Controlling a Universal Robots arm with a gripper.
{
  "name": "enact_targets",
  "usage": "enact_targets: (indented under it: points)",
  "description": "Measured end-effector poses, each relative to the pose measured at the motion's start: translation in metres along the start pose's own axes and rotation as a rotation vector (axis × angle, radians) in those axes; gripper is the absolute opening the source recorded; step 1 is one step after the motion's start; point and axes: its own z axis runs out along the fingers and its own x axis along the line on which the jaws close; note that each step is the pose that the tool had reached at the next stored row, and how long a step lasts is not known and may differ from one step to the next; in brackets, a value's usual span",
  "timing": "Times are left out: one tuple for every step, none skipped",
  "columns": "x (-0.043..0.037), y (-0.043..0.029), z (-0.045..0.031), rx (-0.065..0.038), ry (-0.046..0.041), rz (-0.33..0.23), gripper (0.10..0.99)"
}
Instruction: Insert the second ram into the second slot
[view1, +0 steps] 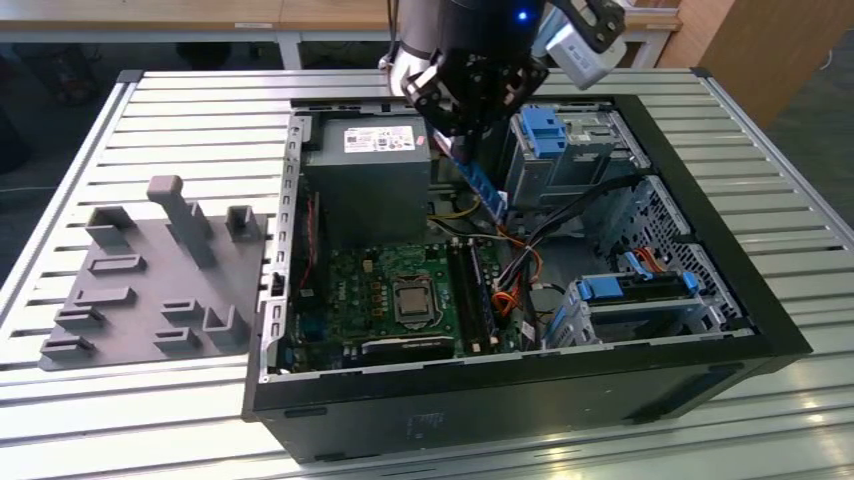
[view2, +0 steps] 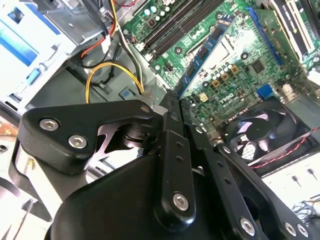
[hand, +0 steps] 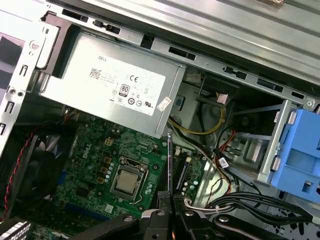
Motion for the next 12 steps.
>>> enact_targets:
  points:
    - [0.0000, 0.0000, 0.0000, 0.000, -0.0003, 0.010, 0.133]
    - [0.0000, 0.0000, 0.0000, 0.000, -0.0005, 0.020, 0.133]
    - [0.0000, 0.0000, 0.0000, 0.000, -0.0008, 0.030, 0.133]
    - [0.0000, 0.0000, 0.0000, 0.001, -0.0010, 0.041, 0.133]
    - [0.0000, 0.0000, 0.0000, 0.001, -0.0013, 0.052, 0.133]
    - [0.0000, 0.0000, 0.0001, 0.001, -0.0016, 0.062, 0.133]
    - [0.0000, 0.0000, 0.0001, 0.001, -0.0019, 0.073, 0.133]
    - [0.0000, 0.0000, 0.0002, 0.001, -0.0023, 0.085, 0.133]
    - [0.0000, 0.0000, 0.0002, 0.001, -0.0025, 0.095, 0.133]
    - [0.0000, 0.0000, 0.0002, 0.001, -0.0028, 0.106, 0.133]
    - [0.0000, 0.0000, 0.0003, 0.002, -0.0031, 0.118, 0.133]
    - [0.0000, 0.0000, 0.0003, 0.002, -0.0034, 0.129, 0.133]
